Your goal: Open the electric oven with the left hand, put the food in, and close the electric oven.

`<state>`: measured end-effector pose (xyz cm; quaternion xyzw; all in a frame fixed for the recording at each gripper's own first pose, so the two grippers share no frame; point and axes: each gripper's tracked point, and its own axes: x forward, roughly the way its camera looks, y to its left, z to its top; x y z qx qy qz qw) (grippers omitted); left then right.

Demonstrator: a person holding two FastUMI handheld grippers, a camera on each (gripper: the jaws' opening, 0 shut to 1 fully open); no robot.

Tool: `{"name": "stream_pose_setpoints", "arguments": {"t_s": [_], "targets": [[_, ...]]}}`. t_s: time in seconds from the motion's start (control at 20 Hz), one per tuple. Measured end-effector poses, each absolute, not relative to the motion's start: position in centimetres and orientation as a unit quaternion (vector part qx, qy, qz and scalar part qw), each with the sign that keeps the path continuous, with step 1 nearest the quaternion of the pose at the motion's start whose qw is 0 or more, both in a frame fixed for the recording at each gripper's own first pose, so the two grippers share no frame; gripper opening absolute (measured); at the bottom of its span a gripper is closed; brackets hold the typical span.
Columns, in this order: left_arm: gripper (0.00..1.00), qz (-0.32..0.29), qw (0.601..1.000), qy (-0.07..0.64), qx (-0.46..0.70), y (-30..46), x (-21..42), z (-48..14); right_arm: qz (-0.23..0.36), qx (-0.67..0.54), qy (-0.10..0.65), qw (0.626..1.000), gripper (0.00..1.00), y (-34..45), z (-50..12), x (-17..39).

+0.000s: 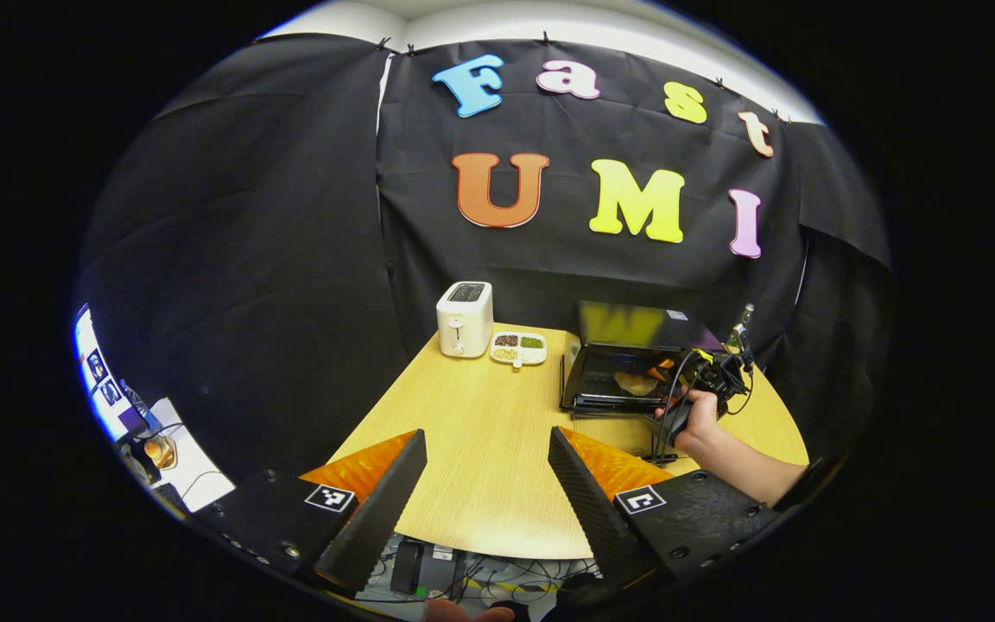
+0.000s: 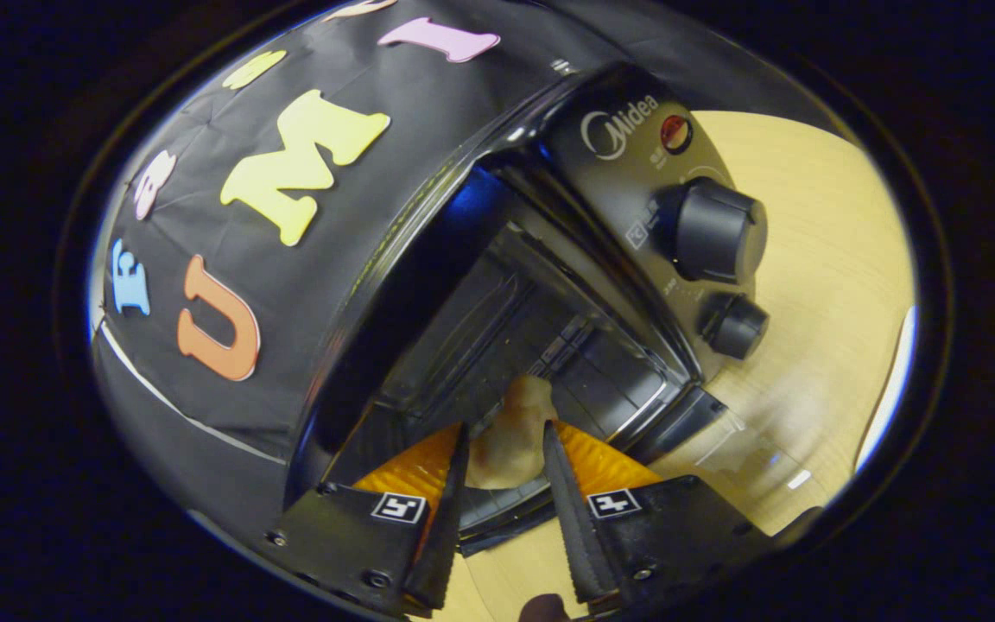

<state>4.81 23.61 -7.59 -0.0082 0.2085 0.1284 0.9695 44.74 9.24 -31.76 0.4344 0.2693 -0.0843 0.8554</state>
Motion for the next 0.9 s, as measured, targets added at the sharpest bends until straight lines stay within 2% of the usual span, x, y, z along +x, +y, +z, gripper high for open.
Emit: {"name": "stream_pose_setpoints", "arguments": {"t_s": [0.2, 0.4, 0.65, 0.9], "targets": [[0.94, 0.122, 0.974, 0.191, -0.015, 23.0, 4.2, -7.1, -0.078, 0.392, 0.286, 0.871, 0.73, 9.8, -31.0, 41.5], [0.94, 0.09, 0.981, 0.173, -0.01, 21.1, 4.1, -7.2, -0.068, 0.314, 0.293, 0.9, 1.0, 9.3, -28.7, 37.3], [0.94, 0.049, 0.987, 0.152, -0.021, 20.0, 4.8, -7.3, -0.051, 0.203, 0.271, 0.94, 0.99, 8.5, -23.4, 31.2], [0.94, 0.01, 0.989, 0.146, -0.029, 18.3, 6.4, -8.4, -0.04, 0.113, 0.239, 0.964, 0.99, 7.6, -18.3, 25.5]]}}
